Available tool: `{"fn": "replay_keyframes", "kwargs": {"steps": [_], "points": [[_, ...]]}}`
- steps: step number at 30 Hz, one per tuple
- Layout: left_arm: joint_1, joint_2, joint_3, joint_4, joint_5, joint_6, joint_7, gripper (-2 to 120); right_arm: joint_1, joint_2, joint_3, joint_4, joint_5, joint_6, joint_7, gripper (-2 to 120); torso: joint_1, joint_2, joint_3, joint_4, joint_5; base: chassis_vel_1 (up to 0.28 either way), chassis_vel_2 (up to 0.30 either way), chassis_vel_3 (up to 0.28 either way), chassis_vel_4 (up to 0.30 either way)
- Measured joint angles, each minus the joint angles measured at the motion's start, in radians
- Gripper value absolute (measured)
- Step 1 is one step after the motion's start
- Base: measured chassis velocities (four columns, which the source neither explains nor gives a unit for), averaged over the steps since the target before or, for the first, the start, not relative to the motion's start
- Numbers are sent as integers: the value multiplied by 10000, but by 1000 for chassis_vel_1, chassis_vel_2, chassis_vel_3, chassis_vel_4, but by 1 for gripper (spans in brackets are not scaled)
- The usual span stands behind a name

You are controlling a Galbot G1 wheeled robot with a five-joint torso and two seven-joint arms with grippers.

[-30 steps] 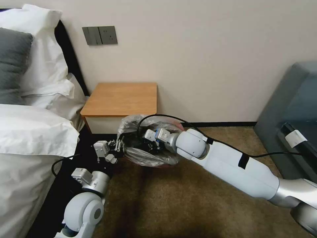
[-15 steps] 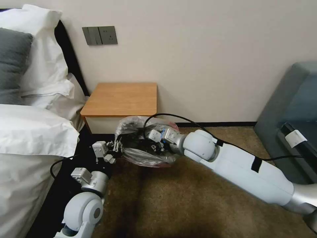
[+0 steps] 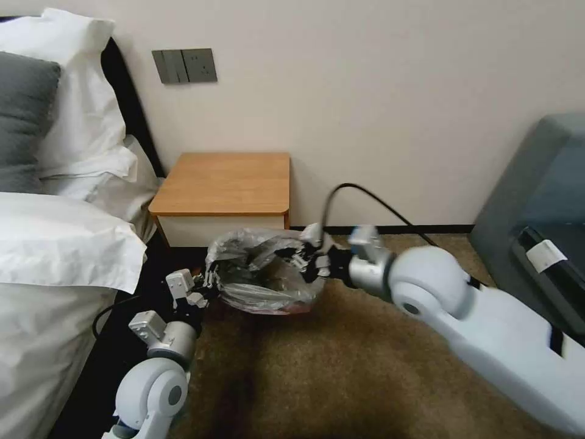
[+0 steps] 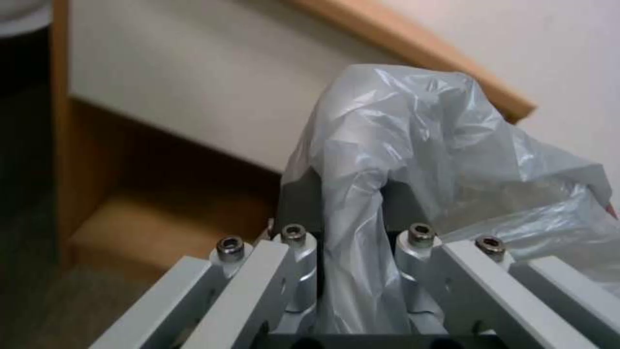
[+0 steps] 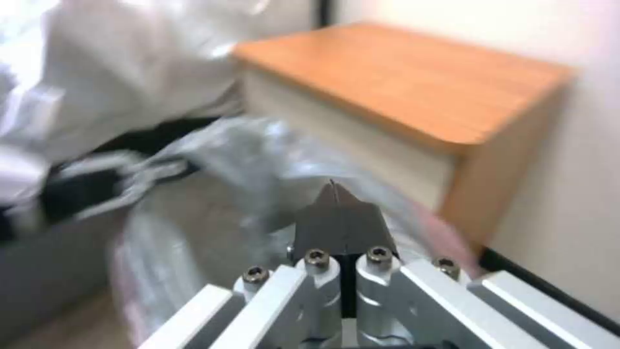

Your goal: Pick up the garbage bag from the table and place it over the trash can.

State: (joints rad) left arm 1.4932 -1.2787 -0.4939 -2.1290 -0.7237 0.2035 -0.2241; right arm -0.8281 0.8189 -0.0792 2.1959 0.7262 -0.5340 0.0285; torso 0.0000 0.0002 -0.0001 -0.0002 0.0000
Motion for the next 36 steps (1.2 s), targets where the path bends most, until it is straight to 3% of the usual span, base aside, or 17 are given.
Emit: {"fn": "replay_keyframes", "kwargs": {"steps": [2, 5, 6, 9, 11, 14, 23, 36], "points": [[8, 3, 2, -12, -42, 26, -72, 11, -196, 13, 78, 14, -9, 171, 165, 0, -1, -1, 0, 0, 0, 0, 0, 0, 0], [79, 15, 9, -63, -221, 125, -350, 11, -1535, 558, 756, 24, -820, 1395, 1431, 0, 0, 0, 0, 1, 3, 0, 0, 0, 0], [79, 15, 9, -63, -221, 125, -350, 11, -1535, 558, 756, 24, -820, 1395, 1431, 0, 0, 0, 0, 1, 3, 0, 0, 0, 0], [193, 14, -19, -94, -599, 212, -540, 11, -3115, 1621, 1975, 93, -2662, 2233, 1825, 0, 0, -1, 1, 4, 1, 0, 0, 0, 0], [217, 19, -20, -98, -725, 246, -589, 11, -3570, 1874, 2246, 156, -3072, 2411, 1790, 2, 0, -1, 0, 3, 1, 0, 0, 0, 0], [238, 36, -6, -100, -926, 370, -719, 11, -5104, 2820, 2987, 507, -4502, 3002, 1730, 15, 0, 0, 0, -1, 0, 0, 0, 0, 0], [330, 2, 111, -14, -896, 655, -830, 11, -6570, 4465, 3405, 762, -6542, 3488, 1992, 48, 0, 0, 0, 3, -2, 0, 0, 0, 0], [689, -117, 397, 151, -479, 810, -782, 11, -7236, 5389, 3459, 844, -7142, 3784, 2179, 95, 0, 0, 1, 3, 0, 0, 0, 0, 0]]}}
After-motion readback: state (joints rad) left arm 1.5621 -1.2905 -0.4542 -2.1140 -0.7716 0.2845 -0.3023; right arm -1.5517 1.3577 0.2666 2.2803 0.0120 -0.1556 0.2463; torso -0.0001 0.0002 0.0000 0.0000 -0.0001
